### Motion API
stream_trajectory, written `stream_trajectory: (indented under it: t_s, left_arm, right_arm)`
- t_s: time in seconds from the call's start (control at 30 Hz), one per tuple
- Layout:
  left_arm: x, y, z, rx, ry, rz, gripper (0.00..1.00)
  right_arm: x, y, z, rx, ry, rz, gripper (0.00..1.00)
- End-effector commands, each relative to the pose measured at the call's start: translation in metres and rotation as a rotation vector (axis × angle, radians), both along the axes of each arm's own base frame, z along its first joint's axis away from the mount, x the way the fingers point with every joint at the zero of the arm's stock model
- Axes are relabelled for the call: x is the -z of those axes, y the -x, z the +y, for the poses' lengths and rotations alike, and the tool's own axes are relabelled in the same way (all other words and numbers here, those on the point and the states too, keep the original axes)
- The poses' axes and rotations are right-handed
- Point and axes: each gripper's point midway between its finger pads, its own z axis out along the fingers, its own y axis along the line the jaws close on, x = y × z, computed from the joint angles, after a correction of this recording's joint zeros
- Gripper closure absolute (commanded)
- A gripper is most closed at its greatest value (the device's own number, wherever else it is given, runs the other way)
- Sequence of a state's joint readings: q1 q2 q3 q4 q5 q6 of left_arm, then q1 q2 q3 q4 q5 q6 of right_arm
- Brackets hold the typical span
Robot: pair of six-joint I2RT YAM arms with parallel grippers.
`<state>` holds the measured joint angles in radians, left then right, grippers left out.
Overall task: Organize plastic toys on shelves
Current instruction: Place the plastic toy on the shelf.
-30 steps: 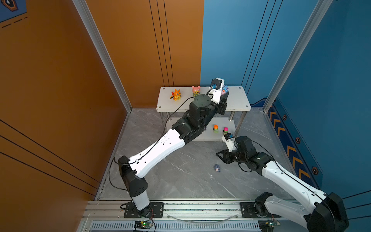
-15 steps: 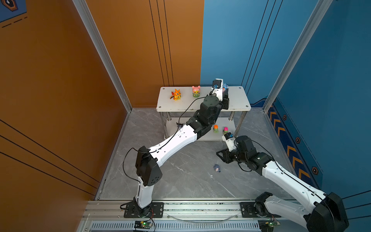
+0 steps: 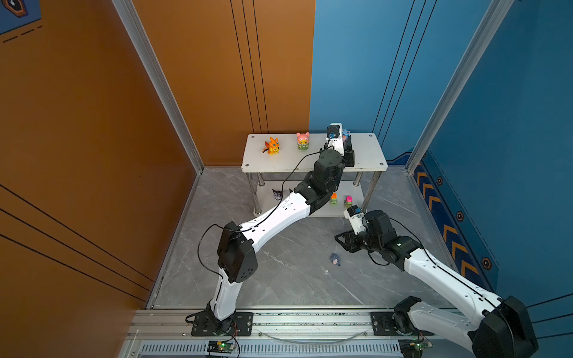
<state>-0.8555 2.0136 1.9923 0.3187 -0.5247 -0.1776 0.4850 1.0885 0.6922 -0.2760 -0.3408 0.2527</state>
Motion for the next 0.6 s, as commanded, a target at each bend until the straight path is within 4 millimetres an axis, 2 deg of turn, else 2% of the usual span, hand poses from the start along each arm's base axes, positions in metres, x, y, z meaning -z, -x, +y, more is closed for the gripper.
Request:
stream_trajectory:
  t_s: [0.0, 0.33, 0.57]
  left_arm:
    - [-0.009, -0.005, 0.007, -0.029, 0.043, -0.017, 0.68]
    - [-0.002, -0.001, 0.008, -0.011, 0.010, 0.023, 0.67]
    - [0.014, -0.002, 0.010, -0.022, -0.008, 0.049, 0.66]
  right_arm:
    - [0.004, -0.002, 0.001, 0.000, -0.013, 0.011, 0.59]
    - [0.007, -0.003, 0.003, -0.002, -0.020, 0.023, 0.59]
    - [0.006, -0.003, 0.004, -0.001, -0.026, 0.023, 0.59]
